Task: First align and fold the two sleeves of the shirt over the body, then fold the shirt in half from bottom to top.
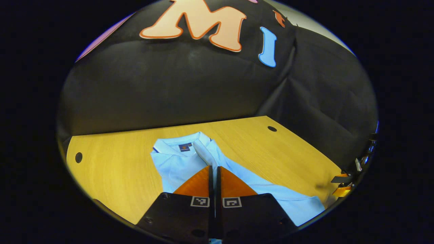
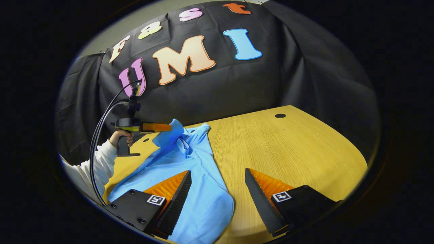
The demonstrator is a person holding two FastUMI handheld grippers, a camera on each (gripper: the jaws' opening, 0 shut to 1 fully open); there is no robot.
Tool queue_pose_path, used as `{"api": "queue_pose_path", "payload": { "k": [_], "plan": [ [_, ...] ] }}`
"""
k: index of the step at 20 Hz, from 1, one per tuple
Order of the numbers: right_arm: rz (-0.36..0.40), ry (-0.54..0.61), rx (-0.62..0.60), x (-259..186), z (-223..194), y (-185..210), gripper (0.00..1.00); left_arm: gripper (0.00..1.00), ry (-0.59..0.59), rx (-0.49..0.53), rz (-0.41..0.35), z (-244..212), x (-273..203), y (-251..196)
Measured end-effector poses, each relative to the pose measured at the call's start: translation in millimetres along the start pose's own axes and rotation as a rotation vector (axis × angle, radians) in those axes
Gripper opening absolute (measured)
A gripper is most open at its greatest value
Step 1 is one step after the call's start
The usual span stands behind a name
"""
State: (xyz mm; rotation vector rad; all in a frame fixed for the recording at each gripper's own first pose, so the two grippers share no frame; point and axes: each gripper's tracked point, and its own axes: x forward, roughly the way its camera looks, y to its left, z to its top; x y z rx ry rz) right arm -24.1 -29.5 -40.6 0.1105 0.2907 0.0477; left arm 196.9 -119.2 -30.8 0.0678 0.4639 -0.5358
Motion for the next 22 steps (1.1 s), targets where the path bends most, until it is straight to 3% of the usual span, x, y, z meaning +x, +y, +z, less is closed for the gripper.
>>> {"api": "queue_pose_path", "payload": {
  "k": [7, 9, 10, 11, 12, 15, 22],
  "plan": [
    [0.025, 0.009, -0.002, -0.4, -2.6, 9.8, 0.98, 0.00, 0.031, 0.066, 0.006, -9.3, 26.6, -35.4],
    [0.034, 0.019, -0.006, 0.9, -5.7, 12.5, 0.98, 0.07, 0.007, 0.062, 0.015, -2.7, 23.3, -40.1],
    [0.037, 0.024, -0.009, 3.4, -9.3, 12.2, 0.98, 0.27, -0.010, 0.066, 0.023, 0.5, 19.8, -39.3],
    [0.040, 0.028, -0.014, 5.6, -10.5, 14.1, 0.98, 0.33, -0.027, 0.074, 0.041, 3.9, 12.0, -37.0],
    [0.044, 0.032, -0.020, 6.0, -12.5, 13.9, 0.98, 0.54, -0.044, 0.085, 0.060, 5.7, 2.8, -33.5],
    [0.058, 0.046, -0.046, -1.4, -19.3, 18.8, 0.98, 0.98, -0.090, 0.111, 0.142, 5.0, -38.6, -16.6],
    [0.109, 0.095, -0.134, -27.3, -48.0, 31.2, 0.98, 0.94, -0.105, 0.134, 0.214, -62.3, -168.7, -4.8]
  ]
}}
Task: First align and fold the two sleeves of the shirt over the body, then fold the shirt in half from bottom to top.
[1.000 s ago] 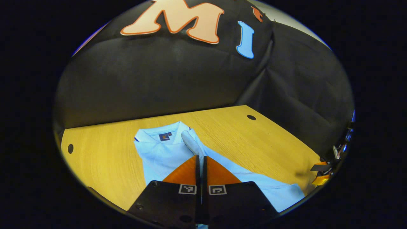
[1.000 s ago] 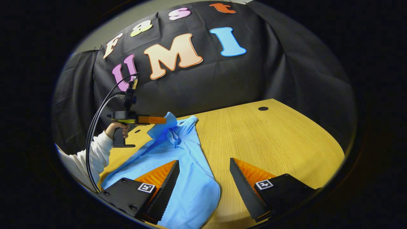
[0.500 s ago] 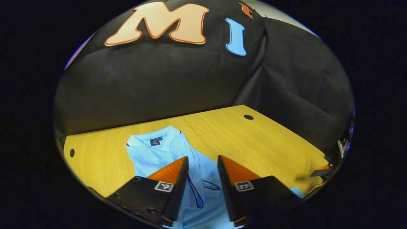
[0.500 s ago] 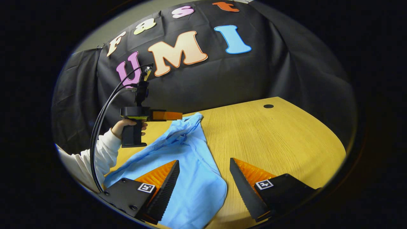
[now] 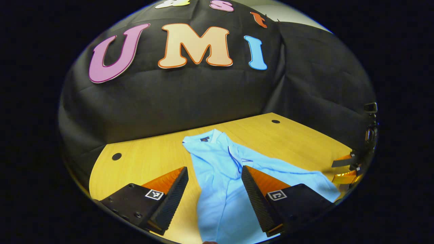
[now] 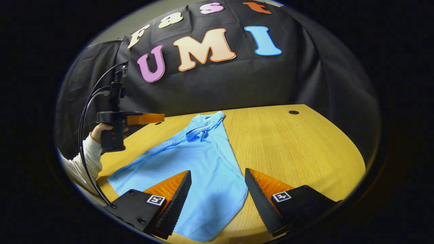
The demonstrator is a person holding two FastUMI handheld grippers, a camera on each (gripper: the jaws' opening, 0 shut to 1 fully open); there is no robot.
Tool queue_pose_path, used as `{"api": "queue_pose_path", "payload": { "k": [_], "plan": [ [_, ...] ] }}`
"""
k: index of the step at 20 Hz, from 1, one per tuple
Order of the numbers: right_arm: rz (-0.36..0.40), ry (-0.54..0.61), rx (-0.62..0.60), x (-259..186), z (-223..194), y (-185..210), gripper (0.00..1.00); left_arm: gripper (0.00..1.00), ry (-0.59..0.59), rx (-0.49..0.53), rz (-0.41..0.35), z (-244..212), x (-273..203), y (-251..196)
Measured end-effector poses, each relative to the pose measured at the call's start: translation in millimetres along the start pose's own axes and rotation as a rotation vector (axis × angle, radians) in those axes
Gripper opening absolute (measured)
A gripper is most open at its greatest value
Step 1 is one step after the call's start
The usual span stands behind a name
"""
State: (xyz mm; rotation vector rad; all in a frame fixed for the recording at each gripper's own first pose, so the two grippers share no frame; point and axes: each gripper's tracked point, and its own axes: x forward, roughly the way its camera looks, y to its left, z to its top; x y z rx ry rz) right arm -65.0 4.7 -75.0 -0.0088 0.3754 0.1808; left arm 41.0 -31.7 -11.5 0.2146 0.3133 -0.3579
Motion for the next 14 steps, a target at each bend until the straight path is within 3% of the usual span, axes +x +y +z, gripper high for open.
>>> {"api": "queue_pose_path", "payload": {
  "k": [7, 14],
  "plan": [
    [0.078, 0.051, -0.027, -28.3, -37.4, 19.6, 0.98, 0.95, 0.143, -0.111, -0.053, -104.9, -101.7, -26.7],
    [0.058, 0.086, -0.100, -40.8, -67.8, 22.2, 0.98, 0.95, 0.237, -0.136, -0.039, -165.3, -143.9, -36.5]
  ]
}}
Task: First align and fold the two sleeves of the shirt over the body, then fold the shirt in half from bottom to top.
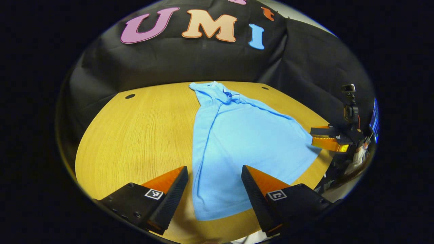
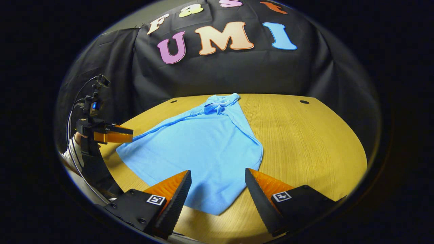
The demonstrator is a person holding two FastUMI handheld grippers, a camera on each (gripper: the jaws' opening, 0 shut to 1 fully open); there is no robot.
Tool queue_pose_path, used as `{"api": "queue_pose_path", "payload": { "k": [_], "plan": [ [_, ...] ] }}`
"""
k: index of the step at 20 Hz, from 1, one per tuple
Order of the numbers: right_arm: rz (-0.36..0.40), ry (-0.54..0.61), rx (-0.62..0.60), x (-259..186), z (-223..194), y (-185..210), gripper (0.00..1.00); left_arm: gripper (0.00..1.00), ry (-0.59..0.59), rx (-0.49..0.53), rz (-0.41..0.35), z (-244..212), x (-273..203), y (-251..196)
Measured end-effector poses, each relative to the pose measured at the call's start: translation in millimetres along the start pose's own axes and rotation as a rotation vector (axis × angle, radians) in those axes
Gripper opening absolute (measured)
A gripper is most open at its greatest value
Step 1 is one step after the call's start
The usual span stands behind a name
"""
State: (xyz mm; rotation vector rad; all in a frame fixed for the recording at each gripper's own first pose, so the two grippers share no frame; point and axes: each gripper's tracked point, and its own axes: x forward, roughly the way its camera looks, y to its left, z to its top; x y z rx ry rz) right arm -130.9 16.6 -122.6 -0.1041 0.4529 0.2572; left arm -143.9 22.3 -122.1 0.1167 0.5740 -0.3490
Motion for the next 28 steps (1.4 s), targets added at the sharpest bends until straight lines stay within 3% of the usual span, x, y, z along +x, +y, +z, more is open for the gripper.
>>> {"api": "queue_pose_path", "payload": {
  "k": [3, 5, 6, 7, 8, 11, 13, 14, 15, 16, 17, 18, 19, 20, 28],
  "plan": [
    [-0.015, 0.014, -0.014, 2.0, -10.8, -0.1, 0.98, 0.95, 0.022, 0.017, 0.004, -15.3, -2.6, -4.2],
    [-0.022, 0.012, -0.017, 2.5, -13.8, 0.2, 0.94, 1.00, 0.021, 0.038, 0.019, -18.5, -1.7, -4.7],
    [-0.027, 0.012, -0.019, 2.7, -13.5, 0.0, 0.99, 0.96, 0.012, 0.053, 0.029, -19.1, -2.3, -5.2],
    [-0.035, 0.008, -0.026, 4.2, -13.9, 0.1, 0.94, 0.96, 0.013, 0.073, 0.040, -21.0, -1.2, -5.1],
    [-0.045, 0.005, -0.035, 4.6, -14.1, 0.5, 0.98, 0.96, 0.001, 0.088, 0.042, -20.5, 0.9, -6.2],
    [-0.050, 0.005, -0.059, 6.6, -15.8, 4.7, 0.98, 0.92, -0.030, 0.097, 0.019, -17.7, 1.4, -9.7],
    [-0.030, 0.005, -0.058, 12.0, -15.2, 10.8, 0.84, 0.87, -0.027, 0.100, -0.001, -21.0, 3.0, -15.8],
    [-0.016, 0.006, -0.058, 12.4, -15.3, 14.7, 0.78, 0.82, -0.024, 0.100, -0.013, -21.6, 3.6, -19.3],
    [-0.004, 0.006, -0.055, 14.3, -14.5, 18.2, 0.61, 0.73, -0.028, 0.103, -0.030, -21.2, 3.9, -22.9],
    [0.009, 0.005, -0.052, 15.4, -14.3, 20.6, 0.53, 0.51, -0.039, 0.104, -0.047, -19.5, 5.9, -27.7],
    [0.020, 0.005, -0.044, 16.0, -13.5, 23.2, 0.37, 0.41, -0.042, 0.093, -0.062, -19.7, 6.6, -30.2],
    [0.032, 0.005, -0.031, 18.1, -13.6, 24.9, 0.33, 0.16, -0.051, 0.081, -0.071, -19.1, 6.9, -32.3],
    [0.034, 0.011, -0.013, 18.3, -13.9, 24.7, 0.13, 0.08, -0.049, 0.078, -0.074, -18.7, 7.5, -32.1],
    [0.035, 0.013, -0.005, 17.6, -14.2, 25.0, 0.10, 0.02, -0.051, 0.075, -0.073, -18.2, 6.8, -32.3],
    [0.022, -0.005, -0.011, 14.6, -0.6, 25.3, 0.10, 0.00, -0.052, 0.055, -0.027, -8.1, 9.4, -21.4]
  ]
}}
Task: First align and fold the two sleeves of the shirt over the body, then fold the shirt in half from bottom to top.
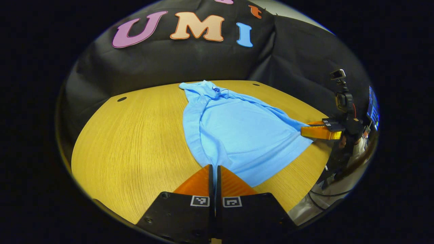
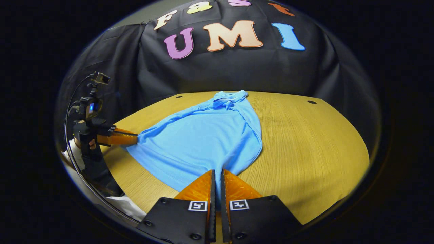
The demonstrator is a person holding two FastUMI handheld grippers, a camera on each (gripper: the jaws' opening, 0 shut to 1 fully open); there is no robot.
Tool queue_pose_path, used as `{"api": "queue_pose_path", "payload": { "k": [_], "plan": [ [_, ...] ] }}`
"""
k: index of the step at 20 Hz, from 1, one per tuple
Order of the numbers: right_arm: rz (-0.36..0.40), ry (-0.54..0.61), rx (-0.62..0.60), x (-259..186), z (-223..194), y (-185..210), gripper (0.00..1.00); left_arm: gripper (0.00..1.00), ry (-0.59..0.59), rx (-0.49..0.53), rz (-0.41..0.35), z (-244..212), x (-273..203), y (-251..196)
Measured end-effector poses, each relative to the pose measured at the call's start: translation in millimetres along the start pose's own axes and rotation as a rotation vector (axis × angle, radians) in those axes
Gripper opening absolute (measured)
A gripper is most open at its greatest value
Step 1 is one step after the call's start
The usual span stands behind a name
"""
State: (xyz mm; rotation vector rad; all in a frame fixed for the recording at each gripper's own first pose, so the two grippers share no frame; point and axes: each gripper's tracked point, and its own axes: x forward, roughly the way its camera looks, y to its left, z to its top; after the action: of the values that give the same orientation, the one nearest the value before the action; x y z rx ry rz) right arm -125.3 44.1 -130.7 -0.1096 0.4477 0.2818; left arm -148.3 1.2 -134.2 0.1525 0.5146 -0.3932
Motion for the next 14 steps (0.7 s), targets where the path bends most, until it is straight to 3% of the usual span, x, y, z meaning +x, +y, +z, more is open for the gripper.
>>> {"api": "queue_pose_path", "payload": {
  "k": [7, 14],
  "plan": [
    [-0.031, -0.040, 0.005, 14.7, 51.0, -14.0, 0.10, 0.00, -0.066, -0.070, -0.017, 59.7, 12.5, 6.5],
    [-0.053, -0.091, -0.033, 45.6, 124.6, -26.5, 0.10, 0.00, -0.171, -0.098, -0.016, 134.6, 28.4, 40.9]
  ]
}}
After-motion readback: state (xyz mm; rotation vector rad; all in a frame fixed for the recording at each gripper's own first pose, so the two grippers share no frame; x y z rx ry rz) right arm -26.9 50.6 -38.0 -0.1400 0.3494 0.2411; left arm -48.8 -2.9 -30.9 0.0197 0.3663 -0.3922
